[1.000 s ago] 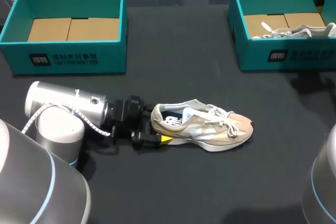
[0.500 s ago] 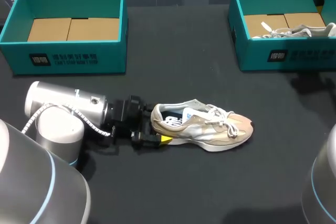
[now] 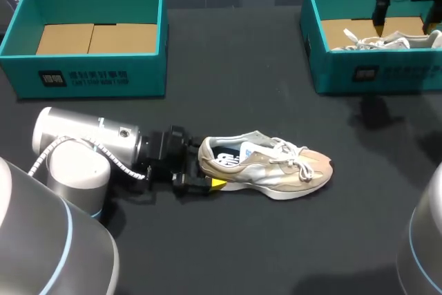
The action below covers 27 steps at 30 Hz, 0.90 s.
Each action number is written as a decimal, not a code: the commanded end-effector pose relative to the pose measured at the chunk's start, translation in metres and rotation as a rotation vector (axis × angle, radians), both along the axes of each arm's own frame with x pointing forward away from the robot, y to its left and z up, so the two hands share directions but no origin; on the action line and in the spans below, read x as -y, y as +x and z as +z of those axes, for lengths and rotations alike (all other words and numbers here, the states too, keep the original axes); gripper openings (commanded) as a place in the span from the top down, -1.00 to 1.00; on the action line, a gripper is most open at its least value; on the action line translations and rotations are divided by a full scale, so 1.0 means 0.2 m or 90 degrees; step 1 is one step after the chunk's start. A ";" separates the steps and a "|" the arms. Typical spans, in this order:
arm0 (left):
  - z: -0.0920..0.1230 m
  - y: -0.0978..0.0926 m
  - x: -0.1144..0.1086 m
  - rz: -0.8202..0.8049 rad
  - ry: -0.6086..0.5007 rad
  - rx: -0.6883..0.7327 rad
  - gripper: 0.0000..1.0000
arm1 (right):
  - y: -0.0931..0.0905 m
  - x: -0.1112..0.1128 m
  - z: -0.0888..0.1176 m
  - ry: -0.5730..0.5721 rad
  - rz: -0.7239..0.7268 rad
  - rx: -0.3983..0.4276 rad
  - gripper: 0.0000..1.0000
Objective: Take the shoe out of the shoebox, open the shoe tongue, remove and reinsert the insole, then place the shoe into the shoebox
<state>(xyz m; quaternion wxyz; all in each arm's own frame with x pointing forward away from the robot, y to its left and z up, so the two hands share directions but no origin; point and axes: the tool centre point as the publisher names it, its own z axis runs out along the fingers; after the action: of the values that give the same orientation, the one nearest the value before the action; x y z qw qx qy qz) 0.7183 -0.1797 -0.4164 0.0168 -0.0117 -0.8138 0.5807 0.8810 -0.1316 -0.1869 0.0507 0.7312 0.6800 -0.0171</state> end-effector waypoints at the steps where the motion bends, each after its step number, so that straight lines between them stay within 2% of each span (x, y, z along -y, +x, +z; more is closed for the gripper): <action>1: 0.00 -0.01 0.00 0.001 0.001 0.000 1.00 | -0.16 -0.23 -0.02 -0.029 -0.017 0.019 -1.00; 9: 0.00 -0.01 0.00 0.001 0.001 0.000 1.00 | -0.42 -0.57 0.00 -0.043 -0.041 0.033 -1.00; 13: 0.00 -0.01 0.00 0.001 0.001 0.000 1.00 | -0.51 -0.70 -0.02 -0.009 -0.036 0.029 -1.00; 27: 0.00 -0.01 0.00 0.001 0.001 0.000 1.00 | -0.51 -0.70 -0.02 -0.009 -0.036 0.029 -1.00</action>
<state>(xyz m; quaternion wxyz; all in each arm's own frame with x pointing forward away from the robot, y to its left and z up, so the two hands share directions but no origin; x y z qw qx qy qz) 0.7182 -0.1795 -0.4165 0.0167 -0.0115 -0.8138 0.5808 0.7795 0.0089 -0.1894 0.0713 0.7500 0.6576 -0.0063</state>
